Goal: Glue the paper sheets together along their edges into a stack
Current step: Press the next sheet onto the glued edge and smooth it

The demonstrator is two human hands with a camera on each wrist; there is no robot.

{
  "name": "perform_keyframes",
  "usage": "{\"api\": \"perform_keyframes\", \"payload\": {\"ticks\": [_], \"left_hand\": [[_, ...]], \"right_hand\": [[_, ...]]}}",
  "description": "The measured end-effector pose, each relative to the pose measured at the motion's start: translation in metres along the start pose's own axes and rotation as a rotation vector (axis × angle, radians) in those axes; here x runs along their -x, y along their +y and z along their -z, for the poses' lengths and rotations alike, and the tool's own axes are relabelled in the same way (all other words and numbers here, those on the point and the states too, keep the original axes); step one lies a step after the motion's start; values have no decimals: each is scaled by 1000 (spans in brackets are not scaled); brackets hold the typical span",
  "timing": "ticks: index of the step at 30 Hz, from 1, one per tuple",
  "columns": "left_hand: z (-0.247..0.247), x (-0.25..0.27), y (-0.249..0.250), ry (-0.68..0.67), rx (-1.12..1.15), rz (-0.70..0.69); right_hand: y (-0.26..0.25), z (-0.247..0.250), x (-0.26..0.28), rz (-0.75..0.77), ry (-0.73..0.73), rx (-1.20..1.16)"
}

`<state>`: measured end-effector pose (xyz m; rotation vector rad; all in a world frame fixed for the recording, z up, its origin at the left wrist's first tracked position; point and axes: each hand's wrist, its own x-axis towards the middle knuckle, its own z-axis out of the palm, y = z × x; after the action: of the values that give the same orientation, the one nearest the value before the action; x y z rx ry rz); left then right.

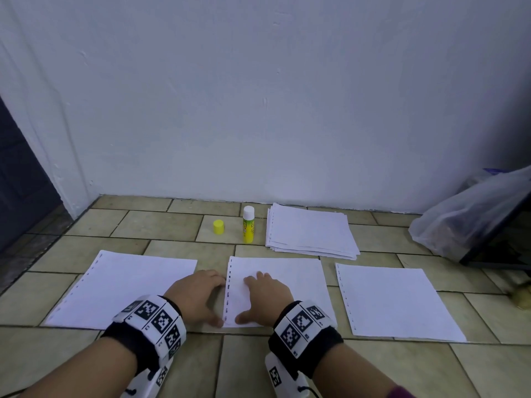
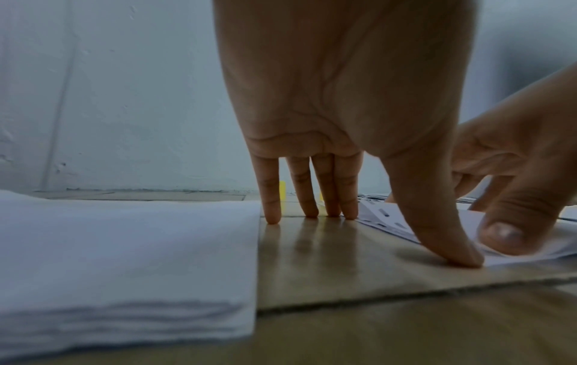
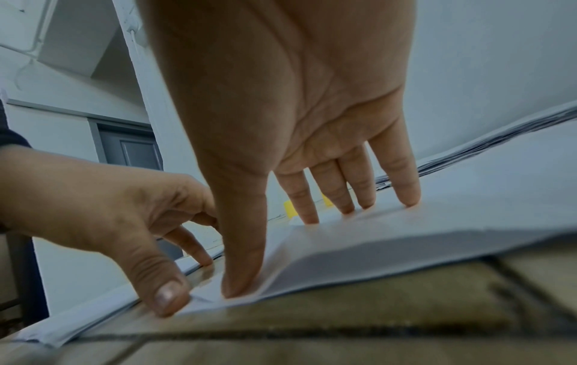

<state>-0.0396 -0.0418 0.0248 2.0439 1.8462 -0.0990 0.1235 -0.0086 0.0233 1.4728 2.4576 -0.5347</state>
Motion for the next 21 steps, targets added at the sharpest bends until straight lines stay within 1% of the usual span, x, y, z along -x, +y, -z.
{"api": "perform_keyframes", "payload": {"ticks": [10,13,16,18,21], "left_hand": [[1,0,0,-5,-20,-17],[3,0,0,-20,11,-24],[6,0,2,-43,45,1],[9,-2,3,-19,58,36],[10,-8,8,-20,25,25]], "right_hand": [[-3,3,3,-1,-2,13],[-3,3,4,-4,-4,15],[-3,4,4,-4,-13,18],[-3,4,4,-6,-17,23],[-4,4,5,-6,-12,31]]}}
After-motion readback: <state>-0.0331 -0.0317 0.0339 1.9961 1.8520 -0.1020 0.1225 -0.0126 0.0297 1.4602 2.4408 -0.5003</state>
